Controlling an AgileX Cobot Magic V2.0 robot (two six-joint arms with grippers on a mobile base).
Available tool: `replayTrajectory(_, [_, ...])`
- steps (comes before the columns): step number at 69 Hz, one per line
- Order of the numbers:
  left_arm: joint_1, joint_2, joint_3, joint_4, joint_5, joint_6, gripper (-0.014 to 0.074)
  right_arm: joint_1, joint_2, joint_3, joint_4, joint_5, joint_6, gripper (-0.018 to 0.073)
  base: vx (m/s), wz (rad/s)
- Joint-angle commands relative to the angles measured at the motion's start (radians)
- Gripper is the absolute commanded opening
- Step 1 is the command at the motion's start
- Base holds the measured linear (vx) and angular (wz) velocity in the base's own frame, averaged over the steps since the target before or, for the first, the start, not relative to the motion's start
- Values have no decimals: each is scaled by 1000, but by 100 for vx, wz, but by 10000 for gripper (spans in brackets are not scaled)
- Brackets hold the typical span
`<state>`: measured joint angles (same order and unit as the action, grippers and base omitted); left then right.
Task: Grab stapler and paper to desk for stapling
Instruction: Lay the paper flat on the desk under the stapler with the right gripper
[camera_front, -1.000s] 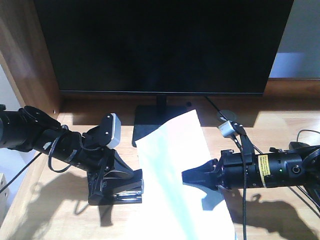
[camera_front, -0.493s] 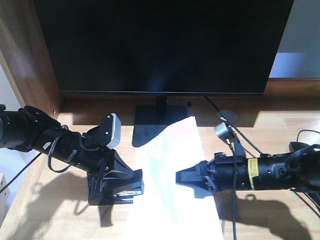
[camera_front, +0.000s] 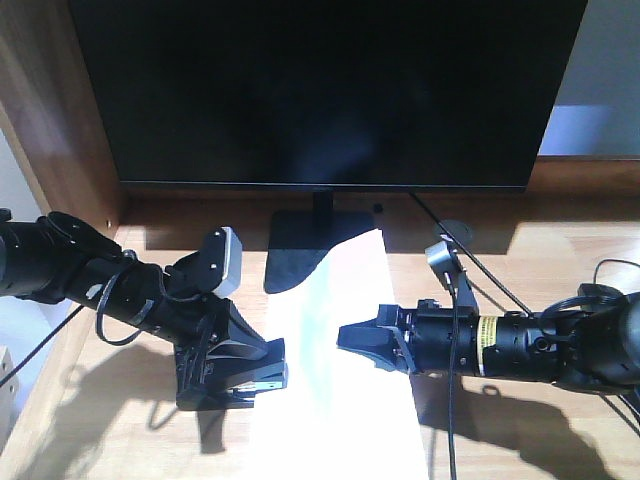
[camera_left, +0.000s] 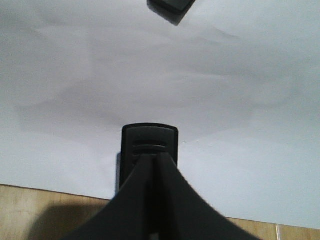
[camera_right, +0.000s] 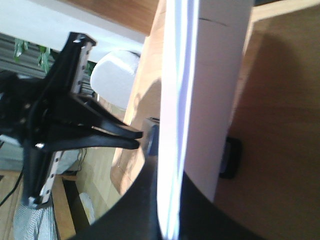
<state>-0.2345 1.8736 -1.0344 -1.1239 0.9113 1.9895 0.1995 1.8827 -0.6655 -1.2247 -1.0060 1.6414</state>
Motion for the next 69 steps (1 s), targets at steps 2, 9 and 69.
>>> replayTrajectory(2, [-4, -42, -24, -46, 40, -9, -6, 1, -17, -15, 38, -57, 11, -3, 0, 0])
replayTrajectory(9, [-4, -42, -24, -46, 40, -9, -6, 1, -3, -15, 21, -40, 34, -3, 0, 0])
replayTrajectory(69, [-4, -42, -24, -46, 42, -9, -6, 80, 5, -15, 146, 110, 17, -3, 0, 0])
